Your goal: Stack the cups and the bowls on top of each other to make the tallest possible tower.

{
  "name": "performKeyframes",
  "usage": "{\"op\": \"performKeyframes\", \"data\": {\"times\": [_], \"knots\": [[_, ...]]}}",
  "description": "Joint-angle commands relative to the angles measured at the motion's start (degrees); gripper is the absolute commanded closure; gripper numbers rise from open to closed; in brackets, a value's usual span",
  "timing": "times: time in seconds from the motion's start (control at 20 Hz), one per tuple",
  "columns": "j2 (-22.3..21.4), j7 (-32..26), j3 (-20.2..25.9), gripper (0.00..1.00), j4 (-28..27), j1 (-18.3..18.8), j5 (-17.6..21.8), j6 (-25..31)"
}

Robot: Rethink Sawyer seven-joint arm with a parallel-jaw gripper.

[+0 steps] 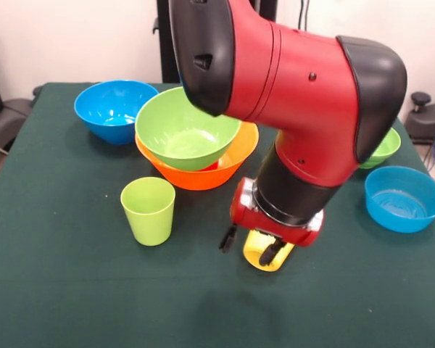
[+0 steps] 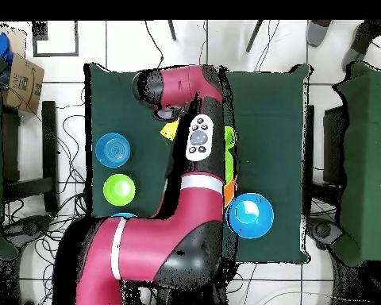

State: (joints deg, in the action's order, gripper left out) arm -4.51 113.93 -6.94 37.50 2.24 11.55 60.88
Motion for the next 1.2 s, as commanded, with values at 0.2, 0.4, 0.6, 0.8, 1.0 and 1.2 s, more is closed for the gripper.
{"op": "performKeyframes", "data": {"times": [0.2, 0.4, 0.6, 0.8, 1.0, 1.2], "knots": [[5.2, -6.0, 4.4, 0.00, -10.3, 0.4, -0.1, 11.3], [7.3, -8.0, 2.9, 0.00, -15.6, 0.3, 1.1, 17.1], [9.3, -10.6, 1.7, 0.00, -20.2, 0.4, 2.2, 21.0], [10.0, -10.7, 1.3, 0.00, -20.8, 0.5, 2.3, 20.4], [10.0, -10.0, 0.7, 0.00, -20.6, 0.3, 1.9, 20.3], [10.1, -10.1, 0.1, 0.00, -20.9, 0.2, 1.5, 20.9]]}}
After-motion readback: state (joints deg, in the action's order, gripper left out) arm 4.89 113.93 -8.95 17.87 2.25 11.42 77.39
